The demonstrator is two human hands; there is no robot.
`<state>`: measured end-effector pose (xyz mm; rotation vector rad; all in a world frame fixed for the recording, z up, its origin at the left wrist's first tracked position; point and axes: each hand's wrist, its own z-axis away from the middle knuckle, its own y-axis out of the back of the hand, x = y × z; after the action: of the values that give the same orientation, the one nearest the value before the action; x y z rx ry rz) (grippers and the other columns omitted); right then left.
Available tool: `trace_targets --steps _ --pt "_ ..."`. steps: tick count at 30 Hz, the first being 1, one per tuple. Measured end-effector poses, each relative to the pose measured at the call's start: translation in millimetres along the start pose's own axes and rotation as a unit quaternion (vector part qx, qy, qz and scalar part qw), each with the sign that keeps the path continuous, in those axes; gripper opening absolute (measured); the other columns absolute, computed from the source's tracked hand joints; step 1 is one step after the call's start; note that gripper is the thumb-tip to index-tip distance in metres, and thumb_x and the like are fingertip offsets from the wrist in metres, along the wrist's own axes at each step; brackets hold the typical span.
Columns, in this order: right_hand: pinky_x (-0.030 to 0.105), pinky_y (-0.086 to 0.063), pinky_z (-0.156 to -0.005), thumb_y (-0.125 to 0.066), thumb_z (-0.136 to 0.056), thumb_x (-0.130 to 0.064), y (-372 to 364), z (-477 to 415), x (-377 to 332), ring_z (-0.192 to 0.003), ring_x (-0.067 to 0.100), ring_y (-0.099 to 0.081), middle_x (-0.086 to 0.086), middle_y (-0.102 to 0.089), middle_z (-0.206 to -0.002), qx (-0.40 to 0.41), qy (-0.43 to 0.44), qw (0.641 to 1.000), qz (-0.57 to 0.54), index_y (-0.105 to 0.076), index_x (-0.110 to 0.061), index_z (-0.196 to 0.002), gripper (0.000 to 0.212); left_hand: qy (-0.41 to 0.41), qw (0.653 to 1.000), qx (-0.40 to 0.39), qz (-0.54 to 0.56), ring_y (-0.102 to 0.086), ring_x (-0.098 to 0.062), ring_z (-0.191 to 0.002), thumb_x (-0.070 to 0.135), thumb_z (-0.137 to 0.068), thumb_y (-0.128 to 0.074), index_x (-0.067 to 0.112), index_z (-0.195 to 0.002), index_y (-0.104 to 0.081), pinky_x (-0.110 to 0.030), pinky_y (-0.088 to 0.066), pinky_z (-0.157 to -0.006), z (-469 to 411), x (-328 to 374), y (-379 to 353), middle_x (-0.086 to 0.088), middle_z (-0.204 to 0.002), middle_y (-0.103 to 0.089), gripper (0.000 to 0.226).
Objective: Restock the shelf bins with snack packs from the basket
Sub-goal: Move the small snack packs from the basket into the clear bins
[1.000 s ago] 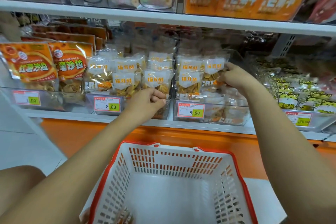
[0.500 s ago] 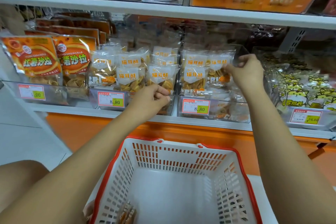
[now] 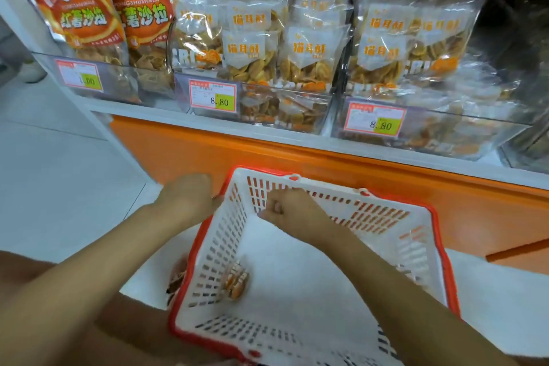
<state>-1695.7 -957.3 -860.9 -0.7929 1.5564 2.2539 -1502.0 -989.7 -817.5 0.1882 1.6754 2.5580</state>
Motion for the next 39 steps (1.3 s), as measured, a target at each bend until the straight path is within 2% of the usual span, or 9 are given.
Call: trace_targets --steps 6,10,14,18,23,28,31,36,39 --pt "0.026 -0.042 -0.089 -0.068 -0.088 -0.024 -107 -21 56 -0.113 0.023 -0.056 0.009 -0.056 -0.127 -0.171 -0.096 0.978 -0.069 -0.053 -0.009 -0.129 0.046 0.035 0.989 -0.139 -0.022 -0.048 -0.017 -0.081 0.034 -0.099 -0.046 0.012 -0.092 -0.044 -0.027 -0.038 -0.068 -5 -13 -41 0.003 -0.078 -0.043 0.023" --pt "0.026 -0.04 -0.09 -0.069 -0.087 -0.016 -150 -25 67 -0.123 0.026 -0.048 0.011 -0.045 -0.14 -0.224 -0.104 0.964 -0.099 -0.044 -0.009 -0.136 0.056 0.009 0.989 -0.133 -0.066 -0.057 -0.022 -0.101 0.004 -0.097 -0.043 0.003 -0.115 -0.054 -0.027 -0.042 -0.078 -11 -5 -59 -0.01 -0.112 -0.058 0.022" --pt "0.022 -0.041 -0.076 -0.069 -0.083 -0.014 -180 -26 71 -0.106 0.021 -0.05 0.012 -0.052 -0.131 -0.234 -0.108 0.962 -0.093 -0.052 -0.01 -0.125 0.046 -0.012 0.983 -0.133 -0.124 -0.057 -0.025 -0.112 -0.009 -0.091 -0.039 0.004 -0.102 -0.057 -0.027 -0.044 -0.086 -18 -1 -61 -0.014 -0.123 -0.058 0.025" --pt "0.031 -0.04 -0.094 -0.072 -0.079 -0.015 -190 -31 68 -0.118 0.027 -0.05 0.011 -0.053 -0.13 -0.241 -0.075 0.967 -0.035 -0.052 -0.01 -0.13 0.055 -0.011 0.983 -0.132 -0.131 -0.059 -0.025 -0.108 -0.01 -0.09 -0.039 0.001 -0.109 -0.057 -0.028 -0.046 -0.084 -23 -2 -63 -0.015 -0.119 -0.06 0.028" --pt "0.029 -0.042 -0.092 -0.07 -0.084 -0.016 -194 -34 65 -0.116 0.026 -0.052 0.008 -0.057 -0.125 -0.264 -0.057 0.961 -0.057 -0.058 -0.012 -0.122 0.04 -0.007 0.984 -0.13 -0.126 -0.059 -0.025 -0.107 -0.01 -0.09 -0.04 0.002 -0.111 -0.057 -0.028 -0.046 -0.083 -23 -1 -62 -0.015 -0.117 -0.06 0.029" --pt "0.023 -0.039 -0.077 -0.072 -0.082 -0.015 -184 -30 64 -0.105 0.021 -0.055 -0.007 -0.057 -0.101 -0.323 -0.062 0.938 -0.108 -0.055 -0.031 -0.087 0.024 0.001 0.985 -0.132 -0.114 -0.059 -0.026 -0.107 -0.011 -0.09 -0.039 0.0 -0.112 -0.056 -0.026 -0.044 -0.078 -21 1 -59 -0.016 -0.118 -0.06 0.03" --pt "0.017 -0.039 -0.062 -0.064 -0.088 -0.014 -168 -30 68 -0.101 0.023 -0.056 0.0 -0.057 -0.101 -0.309 -0.061 0.943 -0.11 -0.059 -0.019 -0.105 0.018 0.013 0.984 -0.143 -0.109 -0.06 -0.026 -0.106 -0.013 -0.088 -0.039 -0.001 -0.112 -0.057 -0.024 -0.044 -0.075 -19 2 -58 -0.016 -0.117 -0.06 0.032" --pt "0.016 -0.044 -0.07 -0.066 -0.088 -0.024 -103 -38 69 -0.094 0.013 -0.06 0.005 -0.064 -0.116 -0.222 -0.062 0.959 -0.164 -0.064 -0.015 -0.114 0.027 0.031 0.988 -0.122 -0.089 -0.057 -0.021 -0.105 0.012 -0.095 -0.053 0.007 -0.12 -0.054 -0.026 -0.043 -0.075 -15 12 -40 -0.004 -0.112 -0.059 0.025" --pt "0.017 -0.044 -0.08 -0.072 -0.084 -0.024 -46 -35 58 -0.102 0.014 -0.059 -0.002 -0.065 -0.114 -0.178 -0.036 0.967 -0.178 -0.068 -0.016 -0.111 0.029 -0.039 0.991 -0.131 0.009 -0.049 -0.022 -0.122 0.038 -0.089 -0.065 0.011 -0.139 -0.042 -0.03 -0.043 -0.095 -12 22 -17 -0.005 -0.133 -0.051 0.062"
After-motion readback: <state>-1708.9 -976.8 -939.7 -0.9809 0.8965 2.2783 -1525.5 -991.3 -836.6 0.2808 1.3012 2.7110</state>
